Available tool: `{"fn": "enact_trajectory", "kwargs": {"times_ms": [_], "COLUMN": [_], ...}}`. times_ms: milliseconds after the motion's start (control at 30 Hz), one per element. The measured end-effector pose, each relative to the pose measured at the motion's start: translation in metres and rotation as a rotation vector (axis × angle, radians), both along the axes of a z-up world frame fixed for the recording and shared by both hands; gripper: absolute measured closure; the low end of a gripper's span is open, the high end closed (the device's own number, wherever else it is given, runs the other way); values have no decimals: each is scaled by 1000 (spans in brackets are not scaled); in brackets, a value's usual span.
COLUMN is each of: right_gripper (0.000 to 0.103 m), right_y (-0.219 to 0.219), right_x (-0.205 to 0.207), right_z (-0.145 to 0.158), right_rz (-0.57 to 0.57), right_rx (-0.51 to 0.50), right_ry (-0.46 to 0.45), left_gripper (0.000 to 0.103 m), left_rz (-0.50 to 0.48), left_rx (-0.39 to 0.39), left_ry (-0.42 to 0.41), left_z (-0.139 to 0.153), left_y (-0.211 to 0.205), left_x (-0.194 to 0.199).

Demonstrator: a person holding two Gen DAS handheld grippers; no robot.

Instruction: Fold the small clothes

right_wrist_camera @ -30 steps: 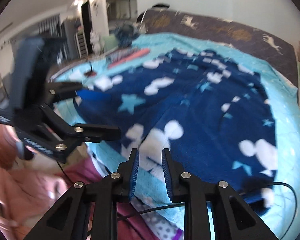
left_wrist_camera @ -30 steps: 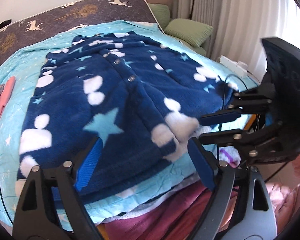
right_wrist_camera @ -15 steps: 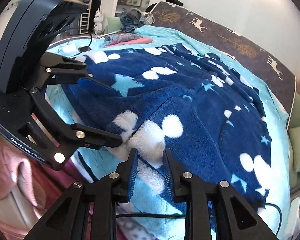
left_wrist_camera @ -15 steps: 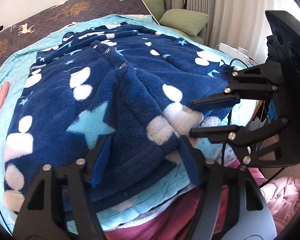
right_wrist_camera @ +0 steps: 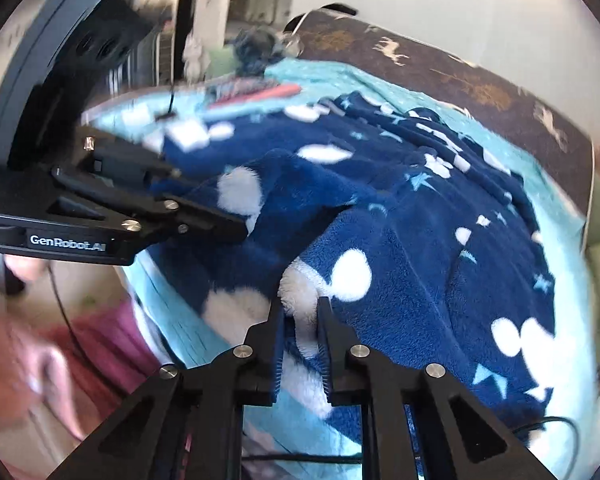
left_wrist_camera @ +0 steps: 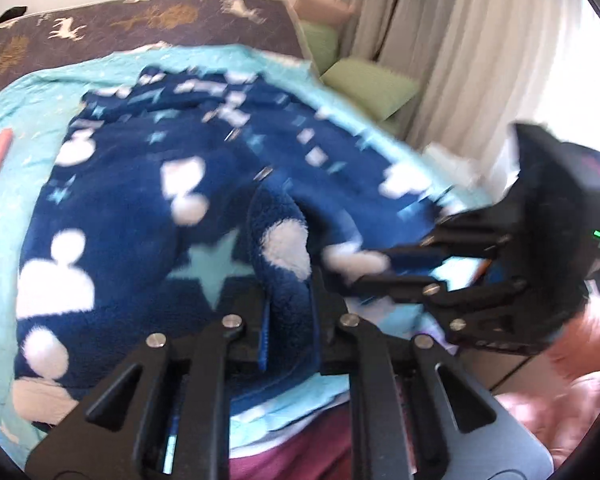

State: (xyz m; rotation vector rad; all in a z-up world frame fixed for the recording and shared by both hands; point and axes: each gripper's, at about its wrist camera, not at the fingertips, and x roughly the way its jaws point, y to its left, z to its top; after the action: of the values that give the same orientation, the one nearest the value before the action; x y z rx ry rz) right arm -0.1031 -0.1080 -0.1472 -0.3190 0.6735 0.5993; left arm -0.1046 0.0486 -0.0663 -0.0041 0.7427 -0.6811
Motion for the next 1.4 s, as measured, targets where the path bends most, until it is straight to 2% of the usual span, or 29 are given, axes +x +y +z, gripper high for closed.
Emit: {"fn": "enact_trajectory", "kwargs": {"times_ms": [67,133,233,267,333,400,467,533,633,700,733,833,933,1000,1067,1100,1133,1167,1200,1233,1300,1400], "right_gripper": [89,90,95,95,95,95,95,94,91,89,87,87,86,86,86,86,86,85,85,85,85,79], "right_y": [-2,7,23,29,31,19,3,-16,-47,-57,-58,-59,-54,-58,-65,-69,-72,-75,-79,-81,-88,-97], "right_x": [-6,-16,-25,-28,-30,-29,-28,-28,-20,-14,-8,2,13,21,26,27,28,28,27,25,21,18], "right_z": [12,17,6,-1,-9,-5,4,14,33,39,40,41,37,32,26,24,21,18,14,12,9,8], "right_rz": [55,114,221,220,201,188,162,117,29,-16,-30,-66,-99,-135,-160,-171,-183,-198,-210,-217,-233,-250], "right_rx": [76,36,9,-32,-88,-46,-5,29,115,163,174,199,202,210,234,243,245,241,233,230,228,240], "right_ry": [22,7,66,62,52,80,95,85,75,80,81,90,107,128,163,179,191,197,202,207,215,219], "left_gripper": [86,85,84,84,80,78,71,60,48,44,44,44,44,44,46,52,62,68,76,81,83,82], "left_rz": [-36,-66,-109,-117,-126,-133,-154,-181,-236,-259,-264,-293,-257,-208,-175,-162,-151,-128,-105,-90,-94,-165], "left_rx": [-23,-21,33,72,103,128,119,103,89,86,77,-28,-95,-86,-29,-5,19,54,55,28,-87,-190], "left_ry": [-35,-69,-76,-55,-18,4,20,27,-2,-34,-41,-29,-37,-23,30,58,84,116,134,157,179,140], "left_z": [14,23,17,8,-4,-16,-18,-16,-7,2,6,21,30,24,4,-5,-14,-27,-32,-34,-23,3], "left_y": [-2,-7,-19,-25,-31,-34,-33,-31,-34,-34,-34,-26,-20,-23,-30,-33,-35,-38,-37,-34,-21,-11], "left_x": [-7,-13,-13,-11,-10,-11,-13,-16,-29,-36,-38,-37,-25,-9,8,14,18,25,28,30,28,17]}}
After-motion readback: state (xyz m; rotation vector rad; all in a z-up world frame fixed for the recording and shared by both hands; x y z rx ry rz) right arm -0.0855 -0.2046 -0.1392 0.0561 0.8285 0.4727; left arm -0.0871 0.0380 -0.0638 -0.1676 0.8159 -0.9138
